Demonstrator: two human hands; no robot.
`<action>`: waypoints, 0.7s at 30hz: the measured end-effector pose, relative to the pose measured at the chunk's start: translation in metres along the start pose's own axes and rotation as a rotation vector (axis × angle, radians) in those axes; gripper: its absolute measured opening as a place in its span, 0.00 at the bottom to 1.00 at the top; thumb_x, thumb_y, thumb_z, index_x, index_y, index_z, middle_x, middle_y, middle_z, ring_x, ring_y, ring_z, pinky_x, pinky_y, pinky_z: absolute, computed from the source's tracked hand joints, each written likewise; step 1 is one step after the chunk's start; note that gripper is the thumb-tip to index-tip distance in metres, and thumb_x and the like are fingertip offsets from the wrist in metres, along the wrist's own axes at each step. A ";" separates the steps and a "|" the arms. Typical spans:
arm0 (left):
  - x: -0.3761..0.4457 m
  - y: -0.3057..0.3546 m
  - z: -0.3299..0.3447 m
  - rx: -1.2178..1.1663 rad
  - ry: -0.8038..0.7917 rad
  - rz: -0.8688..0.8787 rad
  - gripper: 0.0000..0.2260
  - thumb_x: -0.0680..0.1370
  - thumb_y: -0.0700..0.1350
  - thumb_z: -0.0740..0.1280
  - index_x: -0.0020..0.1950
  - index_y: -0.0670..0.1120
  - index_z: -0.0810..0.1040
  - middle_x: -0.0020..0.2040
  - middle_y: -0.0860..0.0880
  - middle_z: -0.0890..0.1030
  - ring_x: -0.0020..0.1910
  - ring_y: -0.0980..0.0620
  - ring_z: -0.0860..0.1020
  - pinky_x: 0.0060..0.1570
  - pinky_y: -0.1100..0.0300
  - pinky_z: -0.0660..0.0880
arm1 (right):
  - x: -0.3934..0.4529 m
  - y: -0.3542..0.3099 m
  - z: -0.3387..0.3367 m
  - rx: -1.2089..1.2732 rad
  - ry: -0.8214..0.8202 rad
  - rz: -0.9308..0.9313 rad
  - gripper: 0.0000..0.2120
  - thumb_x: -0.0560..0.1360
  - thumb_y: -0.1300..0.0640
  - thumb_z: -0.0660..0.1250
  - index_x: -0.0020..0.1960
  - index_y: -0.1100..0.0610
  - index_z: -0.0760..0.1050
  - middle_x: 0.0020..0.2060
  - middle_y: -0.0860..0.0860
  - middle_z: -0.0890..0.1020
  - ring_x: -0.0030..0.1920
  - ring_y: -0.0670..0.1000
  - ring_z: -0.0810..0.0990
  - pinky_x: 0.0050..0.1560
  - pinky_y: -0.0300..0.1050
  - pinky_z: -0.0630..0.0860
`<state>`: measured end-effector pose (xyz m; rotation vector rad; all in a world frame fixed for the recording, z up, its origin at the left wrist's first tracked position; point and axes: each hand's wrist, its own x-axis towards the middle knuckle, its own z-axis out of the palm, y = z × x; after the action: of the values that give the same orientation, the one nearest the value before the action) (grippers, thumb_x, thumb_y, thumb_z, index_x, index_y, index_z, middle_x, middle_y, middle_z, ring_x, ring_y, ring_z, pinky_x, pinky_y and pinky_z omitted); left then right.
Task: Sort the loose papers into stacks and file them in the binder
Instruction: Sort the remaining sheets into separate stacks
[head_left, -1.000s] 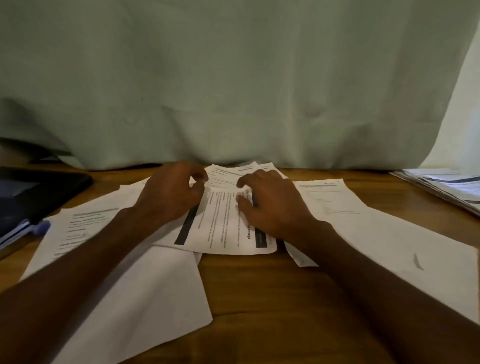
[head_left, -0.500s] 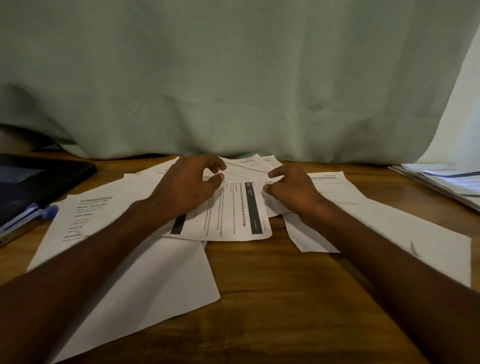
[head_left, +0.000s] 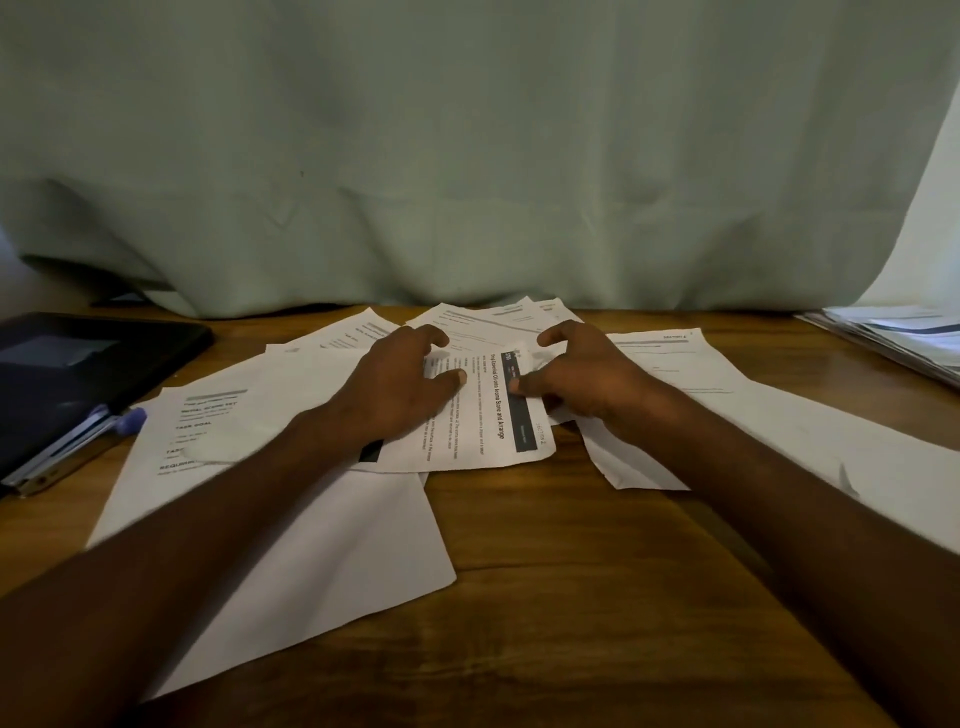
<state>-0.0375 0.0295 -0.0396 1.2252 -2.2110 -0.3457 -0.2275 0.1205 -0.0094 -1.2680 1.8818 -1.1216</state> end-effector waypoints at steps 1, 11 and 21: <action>-0.001 0.001 0.001 0.000 0.004 -0.001 0.24 0.79 0.58 0.70 0.73 0.55 0.71 0.72 0.51 0.75 0.68 0.50 0.74 0.62 0.57 0.70 | 0.001 0.001 0.002 0.031 0.004 -0.002 0.31 0.71 0.65 0.79 0.68 0.51 0.69 0.57 0.54 0.81 0.46 0.53 0.86 0.39 0.50 0.86; 0.006 -0.010 -0.026 -0.072 0.192 0.106 0.24 0.79 0.55 0.71 0.72 0.49 0.73 0.68 0.50 0.77 0.67 0.50 0.74 0.60 0.60 0.69 | 0.007 0.002 -0.033 -0.027 0.069 -0.286 0.09 0.74 0.65 0.76 0.47 0.51 0.82 0.46 0.49 0.87 0.40 0.43 0.86 0.33 0.33 0.76; 0.007 -0.006 -0.042 -0.367 0.234 0.123 0.06 0.77 0.45 0.75 0.52 0.45 0.85 0.48 0.52 0.87 0.46 0.54 0.85 0.53 0.53 0.82 | 0.004 -0.004 -0.057 0.209 0.008 -0.331 0.10 0.75 0.58 0.76 0.56 0.55 0.84 0.47 0.50 0.88 0.46 0.51 0.88 0.45 0.43 0.83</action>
<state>-0.0114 0.0221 -0.0065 0.8805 -1.9075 -0.5047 -0.2746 0.1337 0.0202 -1.4870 1.5460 -1.4526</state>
